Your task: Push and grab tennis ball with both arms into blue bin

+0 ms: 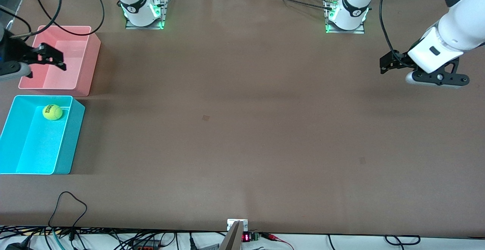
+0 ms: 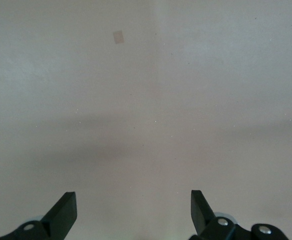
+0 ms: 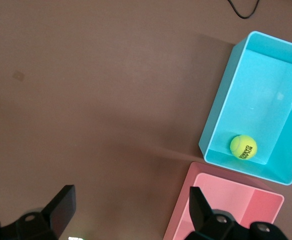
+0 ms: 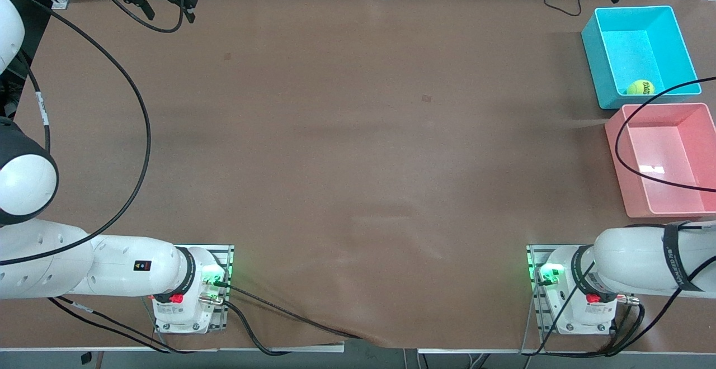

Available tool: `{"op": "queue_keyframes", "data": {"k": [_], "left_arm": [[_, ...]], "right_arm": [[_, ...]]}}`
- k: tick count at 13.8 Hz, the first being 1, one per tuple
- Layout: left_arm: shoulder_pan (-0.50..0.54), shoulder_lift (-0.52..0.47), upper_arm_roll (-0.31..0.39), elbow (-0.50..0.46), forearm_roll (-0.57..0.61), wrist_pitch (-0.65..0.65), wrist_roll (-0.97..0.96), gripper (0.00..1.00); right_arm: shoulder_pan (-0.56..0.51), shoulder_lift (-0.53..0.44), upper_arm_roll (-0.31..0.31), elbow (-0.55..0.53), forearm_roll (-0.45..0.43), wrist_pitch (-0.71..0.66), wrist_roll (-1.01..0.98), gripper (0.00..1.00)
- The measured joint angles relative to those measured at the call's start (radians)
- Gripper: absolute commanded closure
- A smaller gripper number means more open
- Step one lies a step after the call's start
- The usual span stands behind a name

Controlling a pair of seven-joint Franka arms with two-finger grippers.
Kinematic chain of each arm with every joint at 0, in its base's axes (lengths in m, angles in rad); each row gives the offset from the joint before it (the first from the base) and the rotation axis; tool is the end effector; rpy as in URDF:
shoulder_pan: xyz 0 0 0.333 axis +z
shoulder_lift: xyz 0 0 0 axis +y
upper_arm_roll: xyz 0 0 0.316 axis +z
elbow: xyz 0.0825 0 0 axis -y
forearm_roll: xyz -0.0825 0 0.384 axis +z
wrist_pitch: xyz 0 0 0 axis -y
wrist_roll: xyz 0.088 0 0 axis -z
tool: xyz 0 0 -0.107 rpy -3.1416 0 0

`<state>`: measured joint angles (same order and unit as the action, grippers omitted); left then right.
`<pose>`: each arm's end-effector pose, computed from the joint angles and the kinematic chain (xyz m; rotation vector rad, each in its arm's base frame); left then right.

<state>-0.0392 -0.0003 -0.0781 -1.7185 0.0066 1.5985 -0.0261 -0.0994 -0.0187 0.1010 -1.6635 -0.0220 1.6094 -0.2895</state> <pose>0.5453 -0.0636 0.5575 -3.1176 0.1432 0.1858 0.5498 -0.0009 0.5943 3.0892 0.4547 -0.0602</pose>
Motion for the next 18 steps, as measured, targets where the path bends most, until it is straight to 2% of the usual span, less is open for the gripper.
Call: {"op": "queue_keyframes", "data": {"k": [2,4,11,18], "left_arm": [[0.005,0.005,0.001,0.002,0.000,0.000,0.000,0.00],[0.009,0.005,0.003,0.008,0.000,0.000,0.000,0.00],[0.009,0.004,0.005,0.022,0.000,-0.027,0.000,0.00],[0.022,-0.011,0.022,0.067,0.000,-0.019,-0.001,0.00]], "right_arm": [[0.088,-0.006,-0.087,-0.003,0.000,-0.001,0.001,0.00],[0.134,-0.005,-0.140,-0.006,0.000,-0.001,0.002,0.00],[0.161,-0.004,-0.150,-0.007,0.000,0.002,0.021,0.00],[0.183,0.032,-0.152,0.018,0.000,0.011,0.137,0.00]]}}
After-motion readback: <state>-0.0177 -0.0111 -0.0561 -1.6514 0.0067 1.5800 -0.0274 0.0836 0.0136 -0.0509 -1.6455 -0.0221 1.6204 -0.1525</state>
